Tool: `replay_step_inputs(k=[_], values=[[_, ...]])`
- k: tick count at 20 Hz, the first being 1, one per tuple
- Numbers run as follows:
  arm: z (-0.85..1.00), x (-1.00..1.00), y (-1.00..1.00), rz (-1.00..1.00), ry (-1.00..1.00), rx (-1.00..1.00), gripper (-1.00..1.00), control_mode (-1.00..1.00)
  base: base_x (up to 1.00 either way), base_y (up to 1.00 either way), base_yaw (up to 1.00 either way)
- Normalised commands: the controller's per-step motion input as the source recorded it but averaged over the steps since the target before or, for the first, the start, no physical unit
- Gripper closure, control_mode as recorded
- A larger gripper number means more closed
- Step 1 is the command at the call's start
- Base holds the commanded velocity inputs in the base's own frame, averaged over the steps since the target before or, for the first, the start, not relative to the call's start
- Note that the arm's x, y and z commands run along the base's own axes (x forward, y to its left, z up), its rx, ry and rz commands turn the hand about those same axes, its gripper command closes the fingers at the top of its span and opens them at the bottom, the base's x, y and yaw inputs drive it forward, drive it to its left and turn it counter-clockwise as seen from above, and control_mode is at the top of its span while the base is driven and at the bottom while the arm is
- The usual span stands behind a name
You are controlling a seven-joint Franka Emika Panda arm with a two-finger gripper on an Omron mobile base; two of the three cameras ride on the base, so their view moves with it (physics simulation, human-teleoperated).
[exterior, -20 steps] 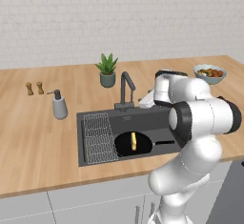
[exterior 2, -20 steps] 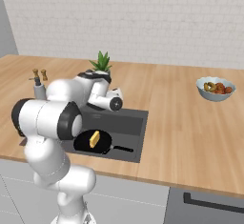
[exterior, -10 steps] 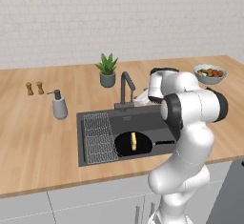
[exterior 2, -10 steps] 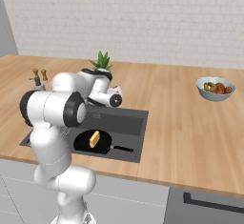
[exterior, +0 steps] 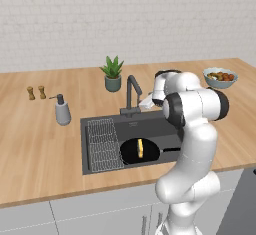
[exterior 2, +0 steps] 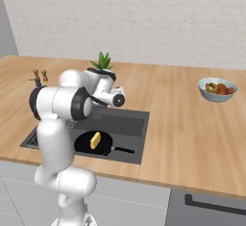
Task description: Pick the pan and sponge and place them into the sink. Then turn on the water.
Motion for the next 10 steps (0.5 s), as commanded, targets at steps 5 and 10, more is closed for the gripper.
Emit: replay_step_inputs(k=[5,10], values=[[-0.27,0.37,0.0,0.0,0.0,0.0,-1.0,-1.0,0.0,0.0,0.0],[-0.25,0.39,0.04,0.0,0.0,0.0,-1.0,-1.0,0.0,0.0,0.0]])
